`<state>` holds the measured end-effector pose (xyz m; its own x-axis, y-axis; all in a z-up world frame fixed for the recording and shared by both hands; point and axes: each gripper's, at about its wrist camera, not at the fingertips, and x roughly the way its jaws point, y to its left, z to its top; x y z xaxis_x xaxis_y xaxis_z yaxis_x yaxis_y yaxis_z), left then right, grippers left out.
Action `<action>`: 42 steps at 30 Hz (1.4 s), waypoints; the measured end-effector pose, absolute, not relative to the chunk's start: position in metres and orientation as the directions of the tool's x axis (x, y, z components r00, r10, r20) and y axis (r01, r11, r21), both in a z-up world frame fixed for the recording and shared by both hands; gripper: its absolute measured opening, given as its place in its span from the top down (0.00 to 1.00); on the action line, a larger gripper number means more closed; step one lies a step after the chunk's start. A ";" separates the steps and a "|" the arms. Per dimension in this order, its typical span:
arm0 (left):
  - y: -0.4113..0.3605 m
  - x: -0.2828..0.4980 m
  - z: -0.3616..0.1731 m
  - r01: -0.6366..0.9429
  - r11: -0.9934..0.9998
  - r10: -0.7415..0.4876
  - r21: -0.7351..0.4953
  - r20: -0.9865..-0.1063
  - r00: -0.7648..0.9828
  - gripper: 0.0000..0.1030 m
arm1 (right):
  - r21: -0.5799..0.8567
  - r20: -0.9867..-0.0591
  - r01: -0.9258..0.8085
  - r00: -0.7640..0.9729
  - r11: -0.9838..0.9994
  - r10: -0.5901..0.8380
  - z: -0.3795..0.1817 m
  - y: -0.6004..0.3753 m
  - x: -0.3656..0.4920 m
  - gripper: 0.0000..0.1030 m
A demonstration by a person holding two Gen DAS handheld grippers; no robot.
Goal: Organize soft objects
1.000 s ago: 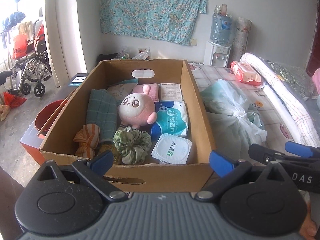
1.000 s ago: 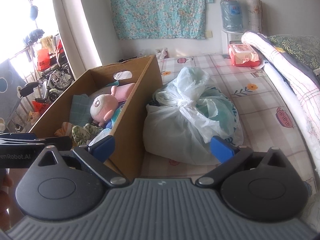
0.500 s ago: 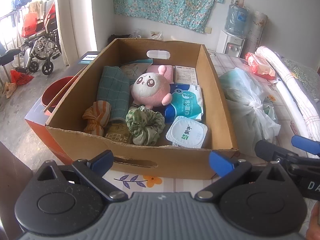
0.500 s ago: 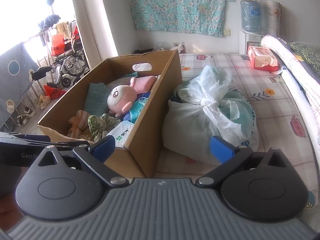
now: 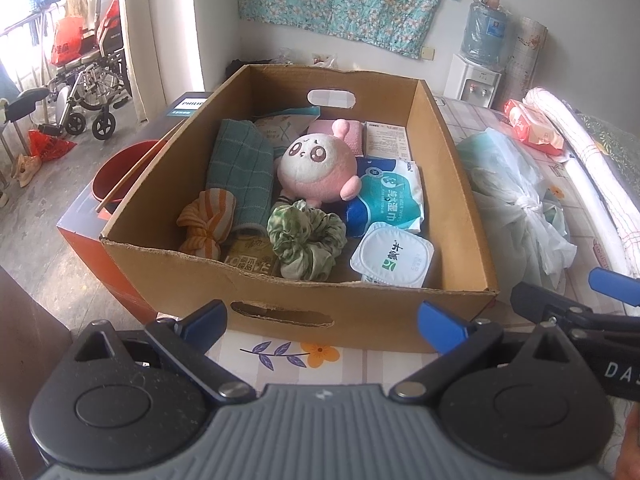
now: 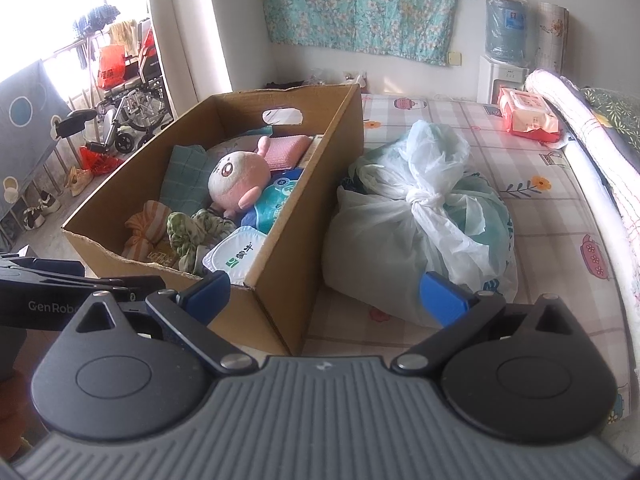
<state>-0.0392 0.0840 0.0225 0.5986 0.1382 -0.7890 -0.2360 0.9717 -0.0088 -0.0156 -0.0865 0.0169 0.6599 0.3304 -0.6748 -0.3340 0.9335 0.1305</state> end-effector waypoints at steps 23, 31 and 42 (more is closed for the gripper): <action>0.086 -0.040 0.019 -0.247 0.969 0.146 -0.002 -0.802 0.579 0.02 | 0.136 -0.697 -0.339 0.635 0.931 0.333 0.011 -0.084 -0.010 0.01; 0.085 -0.039 0.019 -0.248 0.969 0.149 0.001 -0.802 0.578 0.02 | 0.136 -0.697 -0.339 0.635 0.931 0.333 0.011 -0.084 -0.010 0.01; 0.085 -0.039 0.018 -0.250 0.968 0.150 0.002 -0.803 0.577 0.02 | 0.137 -0.698 -0.339 0.633 0.931 0.333 0.011 -0.084 -0.010 0.01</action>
